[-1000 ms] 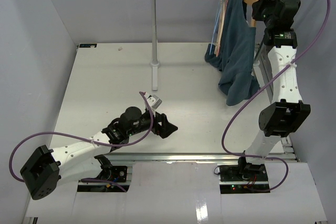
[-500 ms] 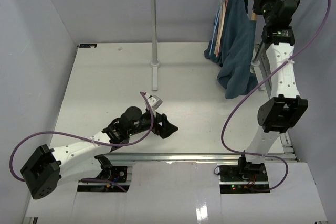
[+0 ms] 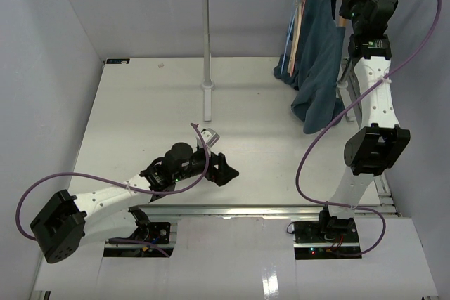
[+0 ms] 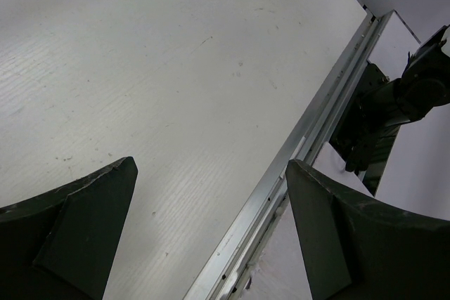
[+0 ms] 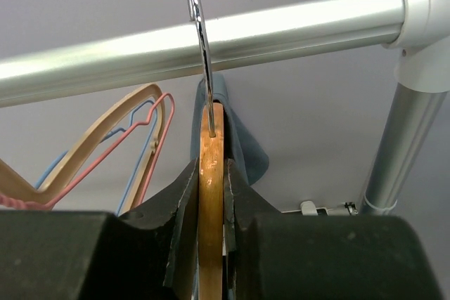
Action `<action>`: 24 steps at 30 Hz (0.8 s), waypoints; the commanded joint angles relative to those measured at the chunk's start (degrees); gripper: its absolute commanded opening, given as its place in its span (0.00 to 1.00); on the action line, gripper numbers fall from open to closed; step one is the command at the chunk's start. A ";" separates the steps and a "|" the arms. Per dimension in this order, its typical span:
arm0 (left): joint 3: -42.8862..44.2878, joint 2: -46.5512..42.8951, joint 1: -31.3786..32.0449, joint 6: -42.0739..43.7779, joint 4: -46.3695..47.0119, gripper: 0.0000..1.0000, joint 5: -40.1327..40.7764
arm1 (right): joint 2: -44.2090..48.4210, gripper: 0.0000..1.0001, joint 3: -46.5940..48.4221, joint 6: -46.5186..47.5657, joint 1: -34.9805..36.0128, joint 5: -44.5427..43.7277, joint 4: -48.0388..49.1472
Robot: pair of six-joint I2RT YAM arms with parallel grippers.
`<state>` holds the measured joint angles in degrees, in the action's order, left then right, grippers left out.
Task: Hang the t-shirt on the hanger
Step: Place the hanger at the clothesline.
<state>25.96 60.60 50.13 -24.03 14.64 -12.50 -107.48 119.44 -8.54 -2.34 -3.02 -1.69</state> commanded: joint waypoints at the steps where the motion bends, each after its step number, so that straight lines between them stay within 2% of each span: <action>1: 1.71 -0.07 0.49 0.04 0.83 0.98 -0.69 | 0.28 0.33 0.04 1.03 -0.20 -3.57 5.01; 3: 1.64 -0.24 0.41 0.04 0.81 0.98 -0.69 | 1.29 0.43 -1.27 0.64 -0.06 -2.72 5.59; 9: 1.46 -0.81 0.50 0.18 0.65 0.98 -0.28 | 3.17 0.61 -1.43 1.37 0.96 -2.84 4.71; 10: 1.43 -0.80 0.46 0.28 0.65 0.98 -0.11 | 3.55 0.66 -1.17 1.27 1.12 -2.70 4.25; 12: 1.46 -0.54 0.50 0.50 0.73 0.98 0.22 | 4.40 0.90 0.14 1.17 1.51 -2.49 2.63; 15: 1.65 0.11 0.50 1.11 0.36 0.98 1.20 | 5.53 0.90 5.22 0.33 2.25 -5.00 -4.36; 18: 2.24 0.13 0.41 1.88 -0.74 0.98 2.29 | 10.04 0.90 3.99 -3.98 2.26 -10.19 -10.64; 20: 2.15 -0.63 0.41 1.79 -0.75 0.98 1.73 | 15.16 0.90 0.45 -5.19 4.18 -13.18 -13.28; 24: 1.05 -4.60 0.50 1.78 -0.34 0.98 1.02 | 24.67 0.90 -15.84 -7.73 5.21 -13.14 -13.97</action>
<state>26.06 60.25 50.39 -22.98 13.78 -11.38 -93.16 113.20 -12.07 1.39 -12.88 -13.45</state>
